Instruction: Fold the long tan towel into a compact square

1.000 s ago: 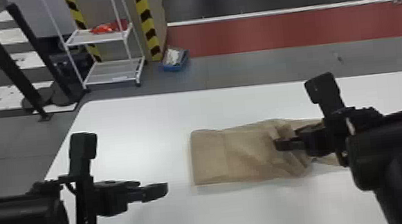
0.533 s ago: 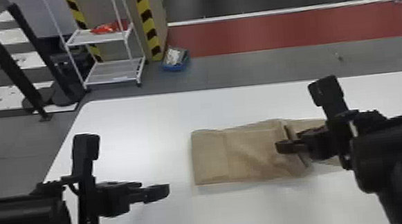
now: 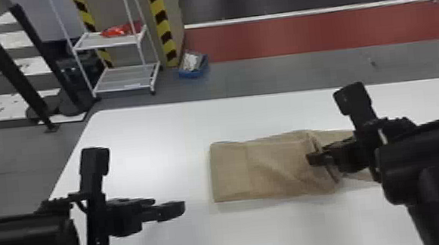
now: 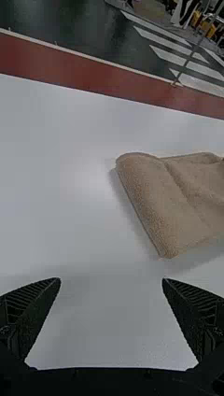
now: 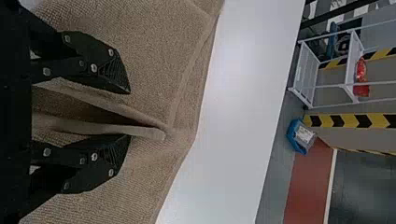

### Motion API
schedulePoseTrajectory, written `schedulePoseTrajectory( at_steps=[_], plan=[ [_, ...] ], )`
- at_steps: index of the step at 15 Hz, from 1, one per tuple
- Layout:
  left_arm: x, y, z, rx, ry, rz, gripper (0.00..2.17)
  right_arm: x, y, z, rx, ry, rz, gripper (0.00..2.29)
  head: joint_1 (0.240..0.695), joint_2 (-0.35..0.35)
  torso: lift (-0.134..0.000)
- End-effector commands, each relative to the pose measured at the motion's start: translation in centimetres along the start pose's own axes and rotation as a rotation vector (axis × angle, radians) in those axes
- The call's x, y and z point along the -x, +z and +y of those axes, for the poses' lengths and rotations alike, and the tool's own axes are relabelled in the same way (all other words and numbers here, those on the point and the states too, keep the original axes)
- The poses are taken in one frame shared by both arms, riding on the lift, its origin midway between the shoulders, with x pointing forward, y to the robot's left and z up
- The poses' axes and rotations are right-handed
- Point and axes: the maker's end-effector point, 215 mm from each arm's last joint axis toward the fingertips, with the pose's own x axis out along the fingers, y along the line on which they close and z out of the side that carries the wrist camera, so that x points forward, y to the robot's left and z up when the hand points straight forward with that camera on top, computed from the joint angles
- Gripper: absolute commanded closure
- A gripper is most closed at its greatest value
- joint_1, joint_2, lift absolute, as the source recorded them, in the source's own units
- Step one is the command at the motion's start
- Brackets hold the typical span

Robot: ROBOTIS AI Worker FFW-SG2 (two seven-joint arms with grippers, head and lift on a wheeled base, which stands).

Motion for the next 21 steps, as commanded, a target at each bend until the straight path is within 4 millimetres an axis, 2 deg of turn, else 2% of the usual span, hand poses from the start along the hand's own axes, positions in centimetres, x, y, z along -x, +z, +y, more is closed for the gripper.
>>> schedulePoseTrajectory(
  at_steps=[1,3,4,7,13,16,19,21],
  plan=[
    [-0.2,0.2,0.2,-0.003,0.001,-0.002,0.08,-0.4,0.0,-0.1,-0.002,0.0,0.011,1.15,0.695,0.107,-0.125],
    [-0.2,0.2,0.4,-0.001,0.003,-0.004,0.08,-0.4,0.2,-0.2,-0.001,0.002,0.006,1.45,0.695,0.105,-0.125],
    [-0.2,0.3,0.4,-0.002,0.003,-0.005,0.08,-0.4,0.6,-0.2,0.001,0.001,-0.001,1.51,0.695,0.105,-0.125],
    [-0.4,0.6,0.4,-0.003,0.001,-0.008,0.08,-0.2,1.4,0.0,-0.008,0.017,-0.024,1.51,0.695,0.108,-0.125],
    [-0.2,0.8,0.7,-0.003,0.005,-0.01,0.08,1.1,4.5,0.9,0.013,0.045,-0.111,1.51,0.695,0.12,-0.125],
    [0.1,1.0,1.1,0.0,0.012,-0.018,0.08,3.4,6.5,-0.1,-0.035,0.049,-0.173,1.51,0.695,0.125,-0.125],
    [0.3,1.2,1.4,-0.006,0.015,-0.021,0.08,3.4,4.2,0.4,-0.077,0.075,-0.139,1.51,0.695,0.123,-0.125],
    [0.3,1.2,1.2,-0.009,0.011,-0.021,0.08,3.3,3.6,0.3,-0.078,0.069,-0.131,1.51,0.695,0.124,-0.125]
  ],
)
